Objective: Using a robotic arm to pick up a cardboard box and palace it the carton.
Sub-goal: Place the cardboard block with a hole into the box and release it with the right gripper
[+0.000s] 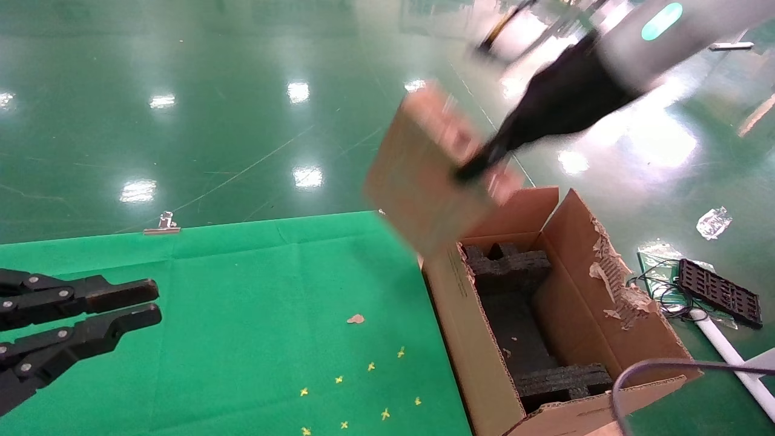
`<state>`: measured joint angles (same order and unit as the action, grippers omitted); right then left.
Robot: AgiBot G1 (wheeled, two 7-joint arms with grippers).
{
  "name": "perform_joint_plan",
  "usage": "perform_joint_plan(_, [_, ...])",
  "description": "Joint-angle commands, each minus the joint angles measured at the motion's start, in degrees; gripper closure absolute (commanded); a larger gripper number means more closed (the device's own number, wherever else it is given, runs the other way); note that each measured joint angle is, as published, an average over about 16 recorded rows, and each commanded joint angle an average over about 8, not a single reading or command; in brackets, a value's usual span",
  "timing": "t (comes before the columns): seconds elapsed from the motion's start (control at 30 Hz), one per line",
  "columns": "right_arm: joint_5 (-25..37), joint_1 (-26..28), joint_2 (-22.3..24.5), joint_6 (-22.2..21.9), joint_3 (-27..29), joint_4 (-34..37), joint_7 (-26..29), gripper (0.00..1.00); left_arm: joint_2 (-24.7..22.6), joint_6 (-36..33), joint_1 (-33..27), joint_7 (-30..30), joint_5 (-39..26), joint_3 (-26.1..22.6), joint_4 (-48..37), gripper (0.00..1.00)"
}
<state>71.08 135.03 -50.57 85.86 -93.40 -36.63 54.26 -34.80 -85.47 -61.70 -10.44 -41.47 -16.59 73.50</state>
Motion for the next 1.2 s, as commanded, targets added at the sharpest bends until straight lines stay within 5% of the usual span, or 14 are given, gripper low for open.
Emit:
perform_joint_plan(0.03, [0.0,2.9,1.6,-0.3,1.0,2.1,-2.1,1.0,0.0,0.0,0.0,0.0,0.0,0.0,0.0,1.0])
perform_joint_plan(0.27, [4.2,6.3,4.8,1.2,-0.6,10.2,-4.4,1.0,0.0,0.0,0.0,0.0,0.0,0.0,0.0,0.95])
perform_joint_plan(0.53, [6.7,1.4,7.1,2.6,-3.4,17.7,-4.0,1.0,0.0,0.0,0.0,0.0,0.0,-0.1,0.0,0.0])
perform_joint_plan(1.2, [8.5,-11.9,4.0,-1.7,-5.9,30.0,-1.3,1.0,0.1,0.1,0.0,0.1,0.1,-0.1,0.0,0.0])
